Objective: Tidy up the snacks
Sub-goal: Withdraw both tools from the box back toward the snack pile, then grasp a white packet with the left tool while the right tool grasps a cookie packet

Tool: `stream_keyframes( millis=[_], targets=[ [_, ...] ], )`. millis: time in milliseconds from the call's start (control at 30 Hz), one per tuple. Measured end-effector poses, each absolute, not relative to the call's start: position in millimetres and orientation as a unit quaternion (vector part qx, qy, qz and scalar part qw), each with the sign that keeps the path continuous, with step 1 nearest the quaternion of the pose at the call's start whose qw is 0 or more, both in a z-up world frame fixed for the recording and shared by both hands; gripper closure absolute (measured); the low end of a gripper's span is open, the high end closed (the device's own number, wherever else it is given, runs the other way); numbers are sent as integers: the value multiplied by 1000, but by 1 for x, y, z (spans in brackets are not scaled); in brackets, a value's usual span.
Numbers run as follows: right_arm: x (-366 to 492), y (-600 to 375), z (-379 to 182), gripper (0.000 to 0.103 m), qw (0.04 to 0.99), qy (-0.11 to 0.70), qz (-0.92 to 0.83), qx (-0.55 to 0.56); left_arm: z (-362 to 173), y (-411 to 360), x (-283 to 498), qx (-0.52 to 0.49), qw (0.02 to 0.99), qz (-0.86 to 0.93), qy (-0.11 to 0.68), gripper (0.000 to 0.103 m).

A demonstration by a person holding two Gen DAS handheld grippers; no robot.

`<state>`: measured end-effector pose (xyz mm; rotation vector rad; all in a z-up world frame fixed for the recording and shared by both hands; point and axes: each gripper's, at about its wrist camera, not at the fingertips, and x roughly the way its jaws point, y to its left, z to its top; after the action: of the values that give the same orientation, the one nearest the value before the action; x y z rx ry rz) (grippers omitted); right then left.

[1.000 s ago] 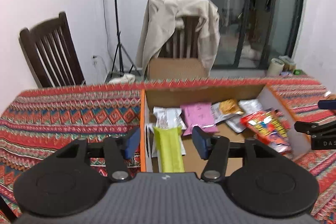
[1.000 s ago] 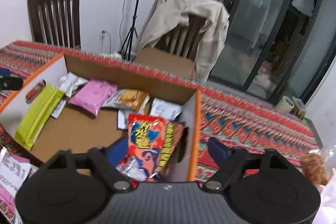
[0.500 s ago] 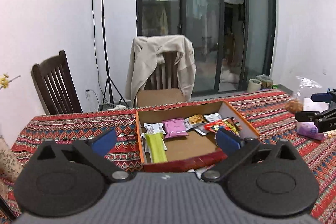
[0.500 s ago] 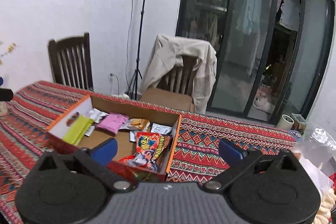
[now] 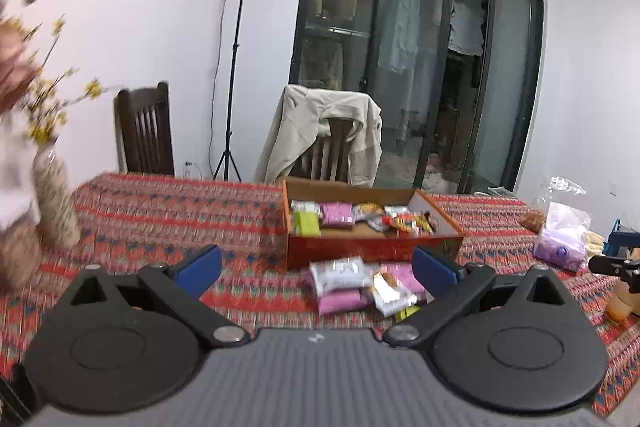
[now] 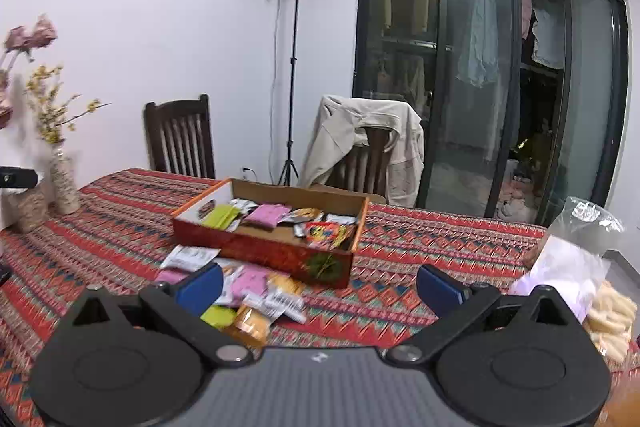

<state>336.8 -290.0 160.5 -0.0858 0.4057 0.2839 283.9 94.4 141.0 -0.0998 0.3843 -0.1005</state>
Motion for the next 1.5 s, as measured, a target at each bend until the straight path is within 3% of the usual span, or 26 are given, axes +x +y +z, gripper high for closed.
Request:
stream_keyframes(
  millis=[233, 433, 900, 1167, 1300, 1400, 1500],
  targets=[
    [291, -278, 113, 0, 969, 218, 103, -44, 97, 93, 231, -52, 973, -63, 215, 0],
    [275, -279, 76, 0, 963, 245, 105, 30, 63, 81, 224, -21, 965, -59, 253, 0],
    [317, -246, 34, 2, 946, 291, 129, 55, 32, 70, 298, -23, 953, -59, 297, 0],
    [396, -223, 23, 22, 939, 303, 143, 72, 24, 67, 374, -46, 948, -65, 308, 0],
    [437, -210, 19, 23, 937, 304, 155, 77, 21, 60, 414, -56, 946, -54, 314, 0],
    [467, -205, 12, 35, 929, 316, 171, 90, 20, 47, 447, -53, 948, -56, 310, 1],
    [486, -203, 6, 55, 923, 325, 182, 97, 17, 32, 481, -35, 952, -50, 299, 1]
  ],
)
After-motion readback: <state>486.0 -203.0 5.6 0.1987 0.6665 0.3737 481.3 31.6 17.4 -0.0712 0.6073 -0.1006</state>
